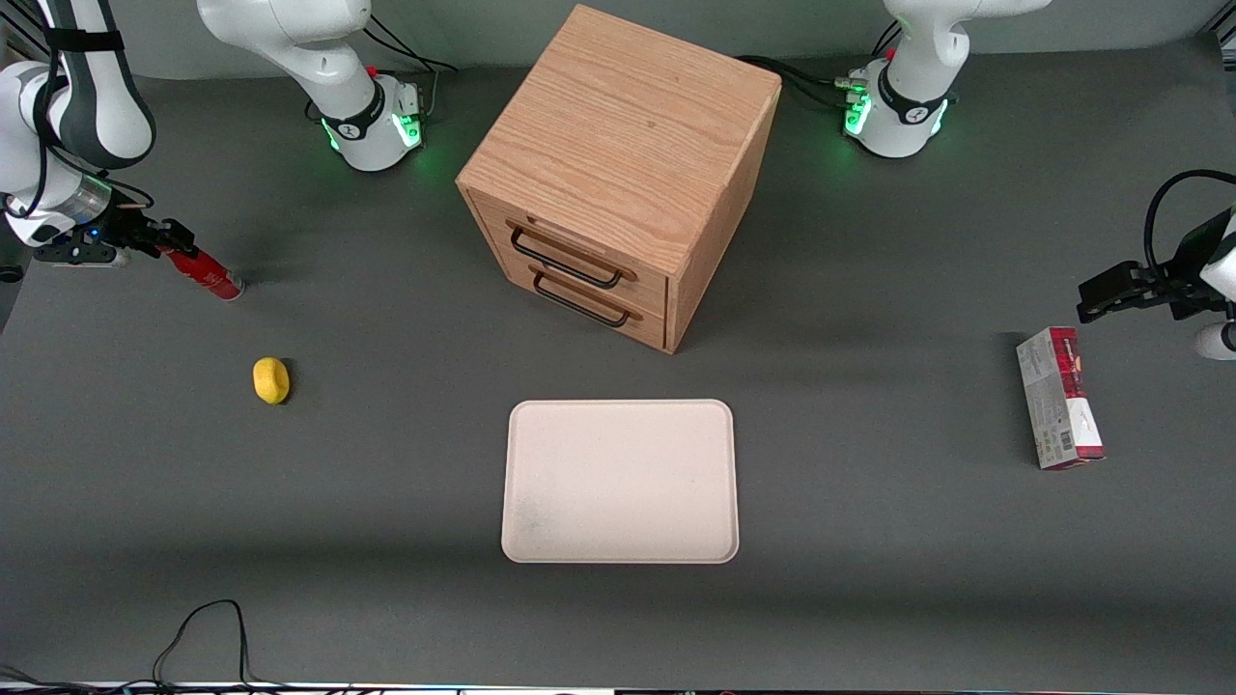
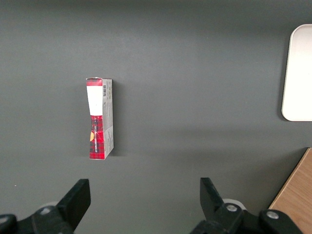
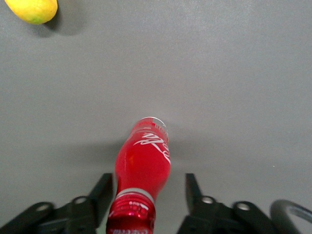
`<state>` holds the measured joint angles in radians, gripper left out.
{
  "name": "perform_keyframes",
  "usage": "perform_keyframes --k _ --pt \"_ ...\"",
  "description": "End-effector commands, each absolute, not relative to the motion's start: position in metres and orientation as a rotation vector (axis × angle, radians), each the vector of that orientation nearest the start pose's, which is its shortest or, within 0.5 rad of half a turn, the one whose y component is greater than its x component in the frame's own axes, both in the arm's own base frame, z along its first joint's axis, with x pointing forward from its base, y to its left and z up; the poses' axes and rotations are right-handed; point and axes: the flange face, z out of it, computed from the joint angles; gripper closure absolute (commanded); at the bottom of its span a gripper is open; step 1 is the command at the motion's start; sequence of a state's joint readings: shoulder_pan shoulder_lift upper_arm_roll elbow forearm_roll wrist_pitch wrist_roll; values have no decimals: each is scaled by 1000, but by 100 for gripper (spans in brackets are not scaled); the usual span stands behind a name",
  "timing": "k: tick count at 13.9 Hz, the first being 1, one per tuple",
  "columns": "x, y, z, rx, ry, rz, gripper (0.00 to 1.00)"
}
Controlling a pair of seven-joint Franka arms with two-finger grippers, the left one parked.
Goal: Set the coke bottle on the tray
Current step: 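Close the right gripper around the bottle's neck, then lift the bottle and carry it toward the cream tray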
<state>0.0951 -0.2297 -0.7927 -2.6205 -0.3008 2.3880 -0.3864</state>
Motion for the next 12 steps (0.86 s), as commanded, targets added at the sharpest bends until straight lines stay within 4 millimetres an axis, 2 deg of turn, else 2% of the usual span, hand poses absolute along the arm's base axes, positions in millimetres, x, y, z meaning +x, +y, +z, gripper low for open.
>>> perform_keyframes --k 1,4,6,8,12 --pt "320 -261 303 -3141 70 104 100" --pt "323 -262 307 -3145 96 106 100" --pt "333 -268 319 -3147 115 137 100" --pt "370 -265 353 -3131 136 131 100" --pt "473 -247 432 -3132 129 113 100"
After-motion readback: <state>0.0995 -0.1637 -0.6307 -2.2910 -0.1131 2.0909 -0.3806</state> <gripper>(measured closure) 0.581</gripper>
